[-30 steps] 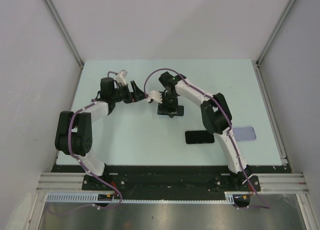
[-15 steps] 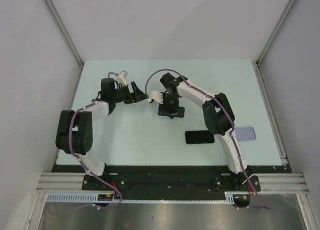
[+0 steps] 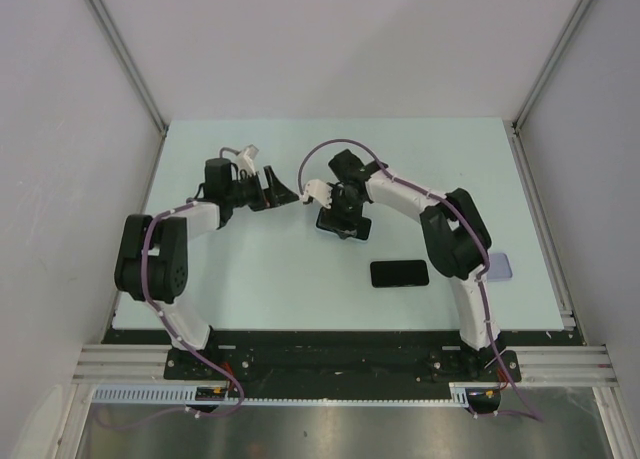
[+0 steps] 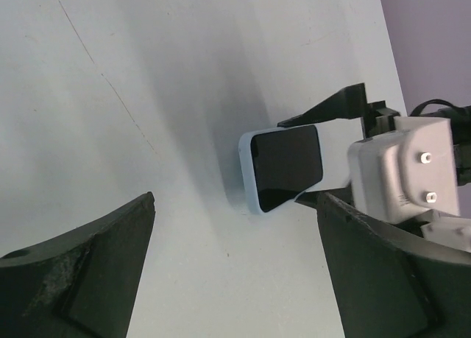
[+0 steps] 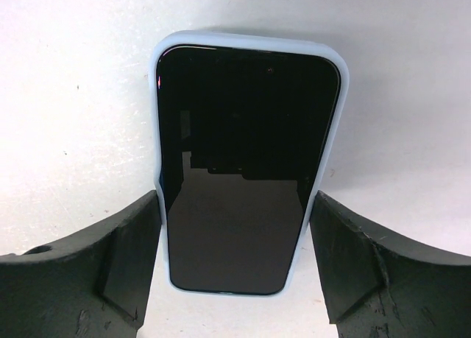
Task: Take the phone out of the phone case
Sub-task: Pick up the phone at the center of the board.
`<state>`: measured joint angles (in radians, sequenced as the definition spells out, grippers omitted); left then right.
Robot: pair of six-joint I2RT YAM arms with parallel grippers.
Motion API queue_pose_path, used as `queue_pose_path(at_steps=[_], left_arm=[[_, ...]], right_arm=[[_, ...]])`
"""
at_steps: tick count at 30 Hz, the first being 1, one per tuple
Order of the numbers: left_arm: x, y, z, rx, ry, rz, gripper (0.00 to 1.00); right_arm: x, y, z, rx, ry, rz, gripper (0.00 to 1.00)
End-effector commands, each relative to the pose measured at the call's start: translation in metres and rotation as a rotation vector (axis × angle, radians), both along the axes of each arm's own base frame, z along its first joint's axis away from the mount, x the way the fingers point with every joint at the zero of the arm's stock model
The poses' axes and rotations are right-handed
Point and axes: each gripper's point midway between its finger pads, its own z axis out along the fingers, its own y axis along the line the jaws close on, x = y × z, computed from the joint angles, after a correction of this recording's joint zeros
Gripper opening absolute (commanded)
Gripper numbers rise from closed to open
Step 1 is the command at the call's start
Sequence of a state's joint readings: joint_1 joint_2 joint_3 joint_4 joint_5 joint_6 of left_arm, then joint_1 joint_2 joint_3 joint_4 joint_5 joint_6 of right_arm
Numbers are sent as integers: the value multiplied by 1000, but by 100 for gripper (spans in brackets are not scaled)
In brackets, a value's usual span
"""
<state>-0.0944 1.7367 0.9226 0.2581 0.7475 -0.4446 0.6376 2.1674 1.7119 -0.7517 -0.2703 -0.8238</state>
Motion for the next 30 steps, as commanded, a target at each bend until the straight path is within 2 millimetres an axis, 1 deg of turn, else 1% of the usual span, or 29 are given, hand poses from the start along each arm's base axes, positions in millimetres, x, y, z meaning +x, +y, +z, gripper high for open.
queue_pose_path(at_steps=[1,2,6,8,13,16,19,20,25,26,30], left_arm=[[0,-10,8,-27,-13,-46,94],[-1,-12,7,-27,-11,-53,94],[-6,-24,5,-41,-1,-100,93],[-9,-31,6,-52,3,-129,93],[-16,-43,6,-67,11,-179,93],[-20,-51,6,-79,18,-211,93],[-23,-57,6,-82,20,-233,92],[-25,-60,7,-83,22,-242,91],[-29,-67,5,-91,33,-273,86],[-30,-68,4,-92,40,-276,84],[-33,-73,3,-98,46,-299,76]], right_arm=[[19,24,63,167,-147,-19,42],[19,26,70,183,-160,-20,42],[16,35,84,222,-183,-16,42],[13,38,83,223,-187,-11,42],[9,51,92,255,-232,-10,42],[10,58,96,259,-269,-10,42],[11,62,96,253,-289,-14,42],[11,66,97,258,-297,-15,41],[12,72,100,240,-339,-28,41],[10,76,101,240,-347,-23,40],[7,81,99,225,-369,-17,40]])
